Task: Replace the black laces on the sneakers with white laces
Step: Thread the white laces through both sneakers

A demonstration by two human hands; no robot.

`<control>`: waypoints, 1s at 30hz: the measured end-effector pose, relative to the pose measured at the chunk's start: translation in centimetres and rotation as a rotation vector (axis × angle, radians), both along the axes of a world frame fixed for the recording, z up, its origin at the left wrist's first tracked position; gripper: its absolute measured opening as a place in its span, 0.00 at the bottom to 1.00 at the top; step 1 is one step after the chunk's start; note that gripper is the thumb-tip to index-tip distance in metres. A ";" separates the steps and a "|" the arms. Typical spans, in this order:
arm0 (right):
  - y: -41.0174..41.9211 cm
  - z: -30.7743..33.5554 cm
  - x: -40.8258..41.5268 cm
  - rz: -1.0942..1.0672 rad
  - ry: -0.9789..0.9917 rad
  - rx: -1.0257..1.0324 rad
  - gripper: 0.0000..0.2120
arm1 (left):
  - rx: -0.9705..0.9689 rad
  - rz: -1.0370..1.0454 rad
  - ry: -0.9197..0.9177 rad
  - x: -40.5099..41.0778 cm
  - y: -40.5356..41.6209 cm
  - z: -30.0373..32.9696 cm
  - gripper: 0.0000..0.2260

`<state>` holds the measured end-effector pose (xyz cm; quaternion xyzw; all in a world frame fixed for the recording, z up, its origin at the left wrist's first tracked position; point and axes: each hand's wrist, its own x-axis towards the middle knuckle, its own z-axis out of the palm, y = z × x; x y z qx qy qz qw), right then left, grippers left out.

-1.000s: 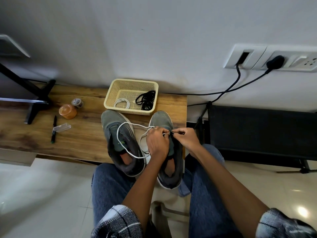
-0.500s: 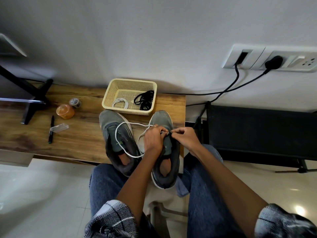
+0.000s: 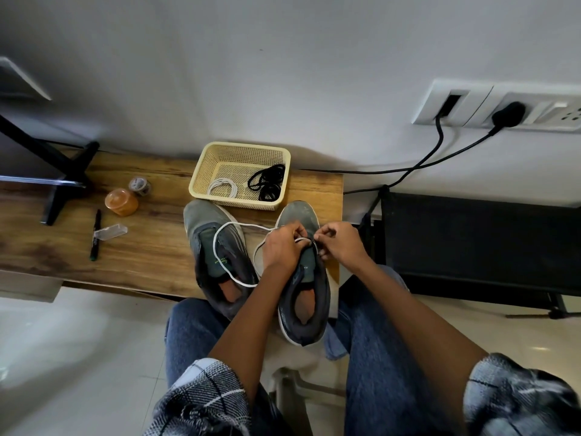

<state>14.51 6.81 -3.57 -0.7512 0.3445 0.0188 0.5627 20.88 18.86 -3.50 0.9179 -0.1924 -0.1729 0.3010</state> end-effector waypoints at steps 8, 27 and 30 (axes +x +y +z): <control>1.0 -0.4 0.2 0.038 0.120 -0.251 0.06 | -0.022 -0.003 -0.006 -0.5 0.0 0.0 0.05; -1.3 4.9 -1.2 -0.766 -0.351 0.639 0.07 | 0.133 -0.103 -0.208 -1.5 1.4 0.9 0.07; -3.9 7.1 -1.5 -0.819 -0.463 0.468 0.07 | 0.213 -0.113 -0.283 -1.5 1.5 1.0 0.09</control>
